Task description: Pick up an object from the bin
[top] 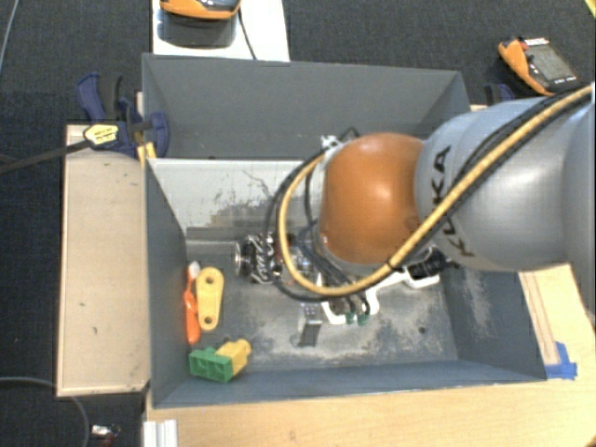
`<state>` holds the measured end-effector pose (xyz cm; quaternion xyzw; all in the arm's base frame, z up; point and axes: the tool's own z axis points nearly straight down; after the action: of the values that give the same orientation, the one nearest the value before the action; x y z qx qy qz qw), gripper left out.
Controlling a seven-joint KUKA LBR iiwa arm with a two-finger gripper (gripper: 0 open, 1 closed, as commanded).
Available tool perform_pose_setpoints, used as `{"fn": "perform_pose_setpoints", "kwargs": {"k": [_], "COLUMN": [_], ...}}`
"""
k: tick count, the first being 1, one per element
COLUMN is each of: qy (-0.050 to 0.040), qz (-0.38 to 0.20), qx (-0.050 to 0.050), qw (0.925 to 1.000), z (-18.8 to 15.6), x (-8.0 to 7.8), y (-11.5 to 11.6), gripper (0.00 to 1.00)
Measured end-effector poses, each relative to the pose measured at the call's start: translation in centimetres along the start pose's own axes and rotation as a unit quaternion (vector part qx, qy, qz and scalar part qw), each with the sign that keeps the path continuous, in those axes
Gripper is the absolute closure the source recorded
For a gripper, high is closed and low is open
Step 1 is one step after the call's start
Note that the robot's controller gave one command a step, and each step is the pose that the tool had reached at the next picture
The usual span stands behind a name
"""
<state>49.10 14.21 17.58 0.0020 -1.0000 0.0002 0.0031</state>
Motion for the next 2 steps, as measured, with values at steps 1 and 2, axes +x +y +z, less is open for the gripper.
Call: {"fn": "perform_pose_setpoints", "kwargs": {"k": [1,2], "qy": [-0.0040,-0.0063], "qz": [0.003,0.043], "qx": [-0.001,-0.001], "qw": [1.0000,0.9991], "z": [-0.4,7.4], "x": [-0.2,-4.1], "y": [-0.1,-8.7], "gripper": [0.00,0.00]}}
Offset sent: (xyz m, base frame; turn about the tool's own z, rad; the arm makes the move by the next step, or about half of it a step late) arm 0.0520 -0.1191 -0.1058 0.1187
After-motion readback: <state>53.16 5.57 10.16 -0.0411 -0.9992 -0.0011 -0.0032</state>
